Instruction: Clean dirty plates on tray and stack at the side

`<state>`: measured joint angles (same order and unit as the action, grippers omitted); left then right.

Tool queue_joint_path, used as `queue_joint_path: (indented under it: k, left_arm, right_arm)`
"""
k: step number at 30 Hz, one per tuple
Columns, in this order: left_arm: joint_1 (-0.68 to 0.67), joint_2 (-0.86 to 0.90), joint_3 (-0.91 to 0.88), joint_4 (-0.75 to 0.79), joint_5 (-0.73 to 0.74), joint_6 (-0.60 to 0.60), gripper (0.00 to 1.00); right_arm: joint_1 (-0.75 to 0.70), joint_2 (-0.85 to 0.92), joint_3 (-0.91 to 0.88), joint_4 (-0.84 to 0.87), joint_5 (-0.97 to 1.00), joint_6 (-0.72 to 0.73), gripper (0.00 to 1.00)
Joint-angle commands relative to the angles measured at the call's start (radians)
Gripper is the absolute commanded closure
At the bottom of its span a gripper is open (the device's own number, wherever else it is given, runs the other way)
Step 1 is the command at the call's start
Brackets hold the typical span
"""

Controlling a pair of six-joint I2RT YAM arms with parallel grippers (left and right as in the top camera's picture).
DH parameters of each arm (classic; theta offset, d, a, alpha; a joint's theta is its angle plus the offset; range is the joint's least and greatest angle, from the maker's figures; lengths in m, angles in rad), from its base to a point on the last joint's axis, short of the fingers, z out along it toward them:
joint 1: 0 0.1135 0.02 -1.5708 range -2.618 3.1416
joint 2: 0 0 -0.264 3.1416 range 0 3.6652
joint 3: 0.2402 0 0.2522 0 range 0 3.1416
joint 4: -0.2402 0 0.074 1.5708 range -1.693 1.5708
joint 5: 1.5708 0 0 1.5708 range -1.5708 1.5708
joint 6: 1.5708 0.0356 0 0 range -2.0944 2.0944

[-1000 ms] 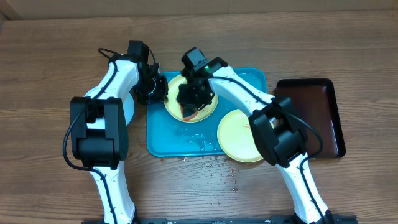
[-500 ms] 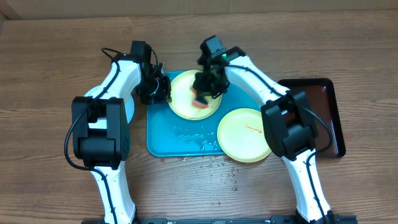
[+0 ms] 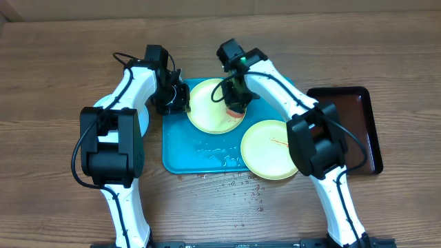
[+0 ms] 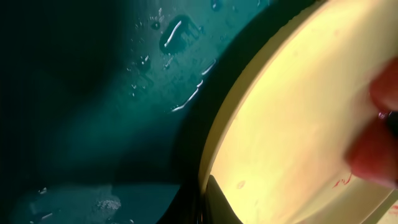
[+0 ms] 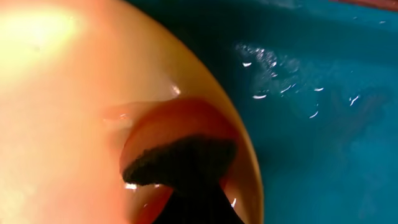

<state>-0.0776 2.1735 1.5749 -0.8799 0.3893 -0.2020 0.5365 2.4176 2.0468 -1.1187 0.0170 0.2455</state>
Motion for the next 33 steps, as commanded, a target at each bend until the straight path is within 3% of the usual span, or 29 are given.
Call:
queue_joint_path:
  k: [1,10,19,26,33]
  left_arm:
    - [0.014,0.014,-0.004,0.019,0.019,0.003,0.96]
    - [0.045,0.014,-0.004,0.039,0.031,-0.005,0.96]
    - [0.046,0.014,-0.004,0.048,0.057,-0.016,0.96]
    - [0.046,0.014,-0.004,0.047,0.057,-0.015,0.96]
    - [0.046,0.014,-0.004,0.048,0.056,-0.015,0.96]
  right_arm:
    - [0.051,0.046,0.001,-0.02,0.029,-0.007,0.96]
    - [0.093,0.046,0.001,0.005,-0.187,0.131,0.96]
    - [0.093,0.046,-0.028,0.101,-0.473,0.156,0.96]
    - [0.075,0.046,-0.027,0.087,-0.433,0.09,0.96]
    - [0.014,0.045,0.006,0.035,-0.136,0.065,0.96]
